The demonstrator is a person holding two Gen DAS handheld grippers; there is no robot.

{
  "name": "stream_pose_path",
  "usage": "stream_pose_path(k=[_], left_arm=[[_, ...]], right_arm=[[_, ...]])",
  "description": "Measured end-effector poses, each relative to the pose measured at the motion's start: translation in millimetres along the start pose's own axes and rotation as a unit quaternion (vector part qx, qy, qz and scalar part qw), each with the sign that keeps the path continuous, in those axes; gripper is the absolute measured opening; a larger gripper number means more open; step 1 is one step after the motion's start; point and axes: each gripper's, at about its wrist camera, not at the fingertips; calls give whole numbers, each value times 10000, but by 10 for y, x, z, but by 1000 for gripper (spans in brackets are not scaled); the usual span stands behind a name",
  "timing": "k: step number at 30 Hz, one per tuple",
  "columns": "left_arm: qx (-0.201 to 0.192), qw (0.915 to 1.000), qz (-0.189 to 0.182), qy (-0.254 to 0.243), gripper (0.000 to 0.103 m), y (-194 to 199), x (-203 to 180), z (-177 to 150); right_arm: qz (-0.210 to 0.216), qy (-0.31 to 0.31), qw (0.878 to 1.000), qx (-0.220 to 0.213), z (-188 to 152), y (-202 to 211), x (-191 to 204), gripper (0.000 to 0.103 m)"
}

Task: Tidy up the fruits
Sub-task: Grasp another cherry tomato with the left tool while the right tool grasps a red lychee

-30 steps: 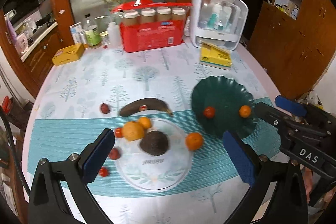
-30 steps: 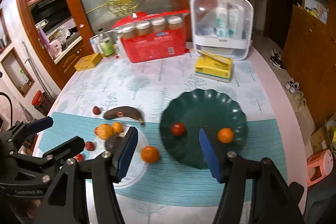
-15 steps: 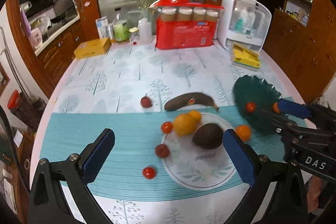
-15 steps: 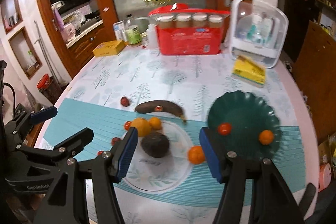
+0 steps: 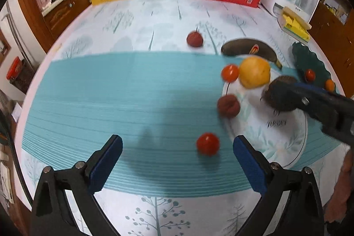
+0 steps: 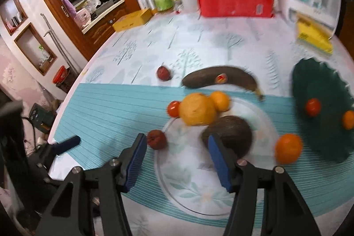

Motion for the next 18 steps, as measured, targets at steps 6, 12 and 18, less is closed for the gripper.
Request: stream_pose_path(k=[6,12,18], left_arm=[[104,9998,-179,83,91,-177,51,-62],[187,9993,-316,24,82,-273,-43,-74],[285,9987,-411,10,71,-343,-95,-105]], right_arm=[[177,-14,9993,326,12,-369,79,49],[255,-22,9977,635,29,-666,97,43],[441,106,9959,785,36,-796,135,36]])
Point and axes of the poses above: each gripper's, at about its wrist camera, not at the fingertips, and y roughly against the way its jaws point, x to its left, z to its top, and after that the axes turned 1 degree about z, right-handed
